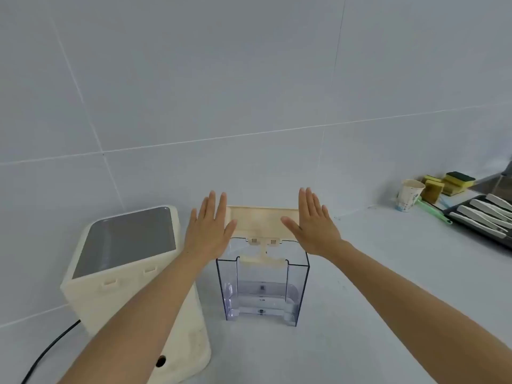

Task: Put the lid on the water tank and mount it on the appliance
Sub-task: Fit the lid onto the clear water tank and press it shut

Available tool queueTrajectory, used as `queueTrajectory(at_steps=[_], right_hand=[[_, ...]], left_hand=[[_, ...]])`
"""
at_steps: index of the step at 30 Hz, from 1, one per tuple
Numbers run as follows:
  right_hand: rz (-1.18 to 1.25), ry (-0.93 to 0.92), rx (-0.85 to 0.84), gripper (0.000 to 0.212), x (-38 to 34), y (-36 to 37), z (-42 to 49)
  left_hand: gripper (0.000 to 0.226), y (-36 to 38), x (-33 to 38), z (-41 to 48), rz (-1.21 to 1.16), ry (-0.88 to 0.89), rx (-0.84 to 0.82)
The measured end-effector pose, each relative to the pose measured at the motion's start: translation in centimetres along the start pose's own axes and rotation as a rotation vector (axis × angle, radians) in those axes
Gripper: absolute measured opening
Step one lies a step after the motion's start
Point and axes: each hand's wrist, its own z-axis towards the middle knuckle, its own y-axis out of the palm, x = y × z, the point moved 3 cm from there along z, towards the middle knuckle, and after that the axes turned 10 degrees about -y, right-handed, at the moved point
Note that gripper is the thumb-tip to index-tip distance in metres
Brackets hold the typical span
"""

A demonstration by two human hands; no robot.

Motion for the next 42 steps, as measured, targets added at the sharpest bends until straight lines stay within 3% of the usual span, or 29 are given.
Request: queueTrajectory(at_steps=[6, 12, 16, 21, 28, 34, 42], right_hand=[[0.093, 0.090, -0.019, 0.072, 0.8, -0.5, 1.7], [0.140, 0.201, -0.005, 0.048, 2.0, -0.4, 2.9], [0.185, 0.262, 0.042, 0.041, 3.2, 0.4, 4.1], [0.134, 0.276, 0.066, 0.041, 3.3, 0.8, 4.6], [0.129, 0.243, 0.116, 0.037, 2.8, 0.1, 3.8], [0.088, 0.197, 0.096, 0.036, 1.8, -0.6, 1.8], [-0.042, 0.094, 0.053, 0.034, 0.4, -0.1, -1.9]], left_hand=[[0.056, 0.1, 0.3, 3.2, -0.045, -0.083, -0.090], [0.049, 1.1, 0.3, 6.2, -0.161, -0.223, -0.166], [0.040, 1.9, -0.2, 7.7, -0.238, -0.257, -0.156], [0.043, 1.9, 0.1, 8.2, -0.341, -0.240, -0.179], [0.042, 0.5, -0.1, 7.1, -0.454, -0.206, -0.155], [0.023, -1.0, -0.7, 4.9, -0.540, -0.178, -0.199], [0.026, -1.1, -1.8, 1.1, -0.580, -0.171, -0.263]])
